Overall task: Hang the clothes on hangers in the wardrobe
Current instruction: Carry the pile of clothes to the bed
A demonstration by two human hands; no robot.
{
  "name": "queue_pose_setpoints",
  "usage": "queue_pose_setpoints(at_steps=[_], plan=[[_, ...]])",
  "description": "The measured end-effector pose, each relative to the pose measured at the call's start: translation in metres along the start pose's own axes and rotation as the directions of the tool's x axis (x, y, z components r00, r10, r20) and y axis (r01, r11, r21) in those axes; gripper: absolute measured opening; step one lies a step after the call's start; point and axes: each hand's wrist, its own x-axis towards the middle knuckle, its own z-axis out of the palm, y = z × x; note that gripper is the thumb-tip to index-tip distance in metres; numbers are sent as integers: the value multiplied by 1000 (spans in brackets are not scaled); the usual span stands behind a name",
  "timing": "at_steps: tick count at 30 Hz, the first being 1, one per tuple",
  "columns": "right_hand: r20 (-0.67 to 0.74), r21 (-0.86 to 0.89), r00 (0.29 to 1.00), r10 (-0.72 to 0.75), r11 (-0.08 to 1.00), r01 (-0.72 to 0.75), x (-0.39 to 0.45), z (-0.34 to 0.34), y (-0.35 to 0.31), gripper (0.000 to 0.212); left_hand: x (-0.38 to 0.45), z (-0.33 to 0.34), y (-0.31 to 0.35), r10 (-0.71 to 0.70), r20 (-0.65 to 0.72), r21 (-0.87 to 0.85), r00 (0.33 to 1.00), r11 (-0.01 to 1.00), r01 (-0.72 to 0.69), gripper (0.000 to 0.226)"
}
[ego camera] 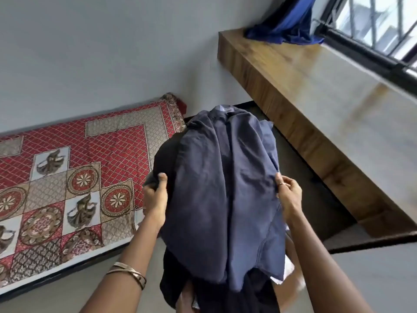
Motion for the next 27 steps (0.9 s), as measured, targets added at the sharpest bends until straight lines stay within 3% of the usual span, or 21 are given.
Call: queue_pose_setpoints(at_steps=[2,3,4,6,8,10,13,18,21,23,27], plan=[[-2,-28,999,52,998,-52,26,7,-4,59,9,16,0,-62,-273,-112,960,993,32,41],[10,-34,998,69,997,-68,25,7,-3,75,5,15,0,-84,-337,-185,938,982,21,36],[41,-41,994,98,995,-96,39,12,2,92,7,22,-3,-110,-381,-255,918,967,11,35],[132,-51,979,154,988,-148,62,22,7,110,16,37,-11,-249,-338,-433,908,897,84,48],[231,-26,953,195,981,-195,57,34,-8,101,31,37,-31,-301,-221,-464,928,869,172,67],[292,-21,935,201,979,-203,68,50,-11,74,60,40,-63,-306,-137,-389,942,891,233,97],[237,-51,956,170,985,-162,73,63,1,68,69,46,-75,-396,-107,-363,912,869,335,111],[149,-165,958,245,961,-220,78,65,4,56,26,82,-25,-411,-180,-448,894,843,297,73],[112,-160,949,295,948,-276,77,71,1,60,31,88,-41,-445,-178,-467,878,823,323,107],[91,-175,938,335,932,-316,79,74,-2,61,28,89,-44,-485,-121,-448,866,805,388,107],[214,-177,910,354,931,-320,77,74,-11,51,10,88,-15,-480,43,-485,876,757,438,75]])
